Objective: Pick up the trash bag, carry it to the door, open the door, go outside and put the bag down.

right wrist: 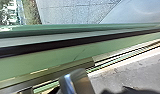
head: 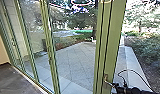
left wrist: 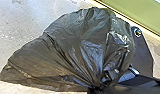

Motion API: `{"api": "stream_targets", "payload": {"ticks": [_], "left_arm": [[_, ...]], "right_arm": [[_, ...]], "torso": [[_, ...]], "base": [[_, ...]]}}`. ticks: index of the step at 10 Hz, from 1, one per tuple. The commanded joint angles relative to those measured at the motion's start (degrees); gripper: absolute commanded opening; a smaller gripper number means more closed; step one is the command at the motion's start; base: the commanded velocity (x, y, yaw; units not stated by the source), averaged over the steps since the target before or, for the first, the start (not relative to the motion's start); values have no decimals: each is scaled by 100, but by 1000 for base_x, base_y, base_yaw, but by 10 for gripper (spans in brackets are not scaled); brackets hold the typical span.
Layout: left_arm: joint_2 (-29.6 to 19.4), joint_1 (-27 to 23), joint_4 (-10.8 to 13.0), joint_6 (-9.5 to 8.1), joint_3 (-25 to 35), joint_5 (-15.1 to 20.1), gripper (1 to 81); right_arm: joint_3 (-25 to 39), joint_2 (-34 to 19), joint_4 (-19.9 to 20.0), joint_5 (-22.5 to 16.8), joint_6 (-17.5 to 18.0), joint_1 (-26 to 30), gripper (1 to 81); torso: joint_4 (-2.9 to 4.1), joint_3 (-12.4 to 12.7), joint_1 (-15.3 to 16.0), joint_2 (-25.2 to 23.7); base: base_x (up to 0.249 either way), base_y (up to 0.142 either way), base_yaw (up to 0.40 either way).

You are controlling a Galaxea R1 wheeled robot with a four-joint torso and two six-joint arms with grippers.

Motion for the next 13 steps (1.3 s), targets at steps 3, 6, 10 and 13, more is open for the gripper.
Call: {"api": "stream_targets", "payload": {"ticks": [3, 6, 10, 13], "left_arm": [[-32, -350, -31, -13, 2, 287, 10], [-6, -350, -31, -13, 2, 296, 10], [-6, -341, -31, -22, -7, 288, 10], [3, -341, -31, -13, -7, 287, 10]], "right_arm": [[-555, 540, -501, -349, -175, -810, 811], [-529, 540, -1011, -349, -184, -1083, 811], [-423, 637, -1431, -376, -202, -1118, 811], [-362, 531, -1460, -358, -201, -1056, 811]], "torso": [[0, 0, 3, 0], [0, 7, 3, -2], [0, 11, 3, -2], [0, 13, 3, -2]], "base": [[0, 0, 0], [0, 0, 0], [0, 0, 0], [0, 0, 0]]}}
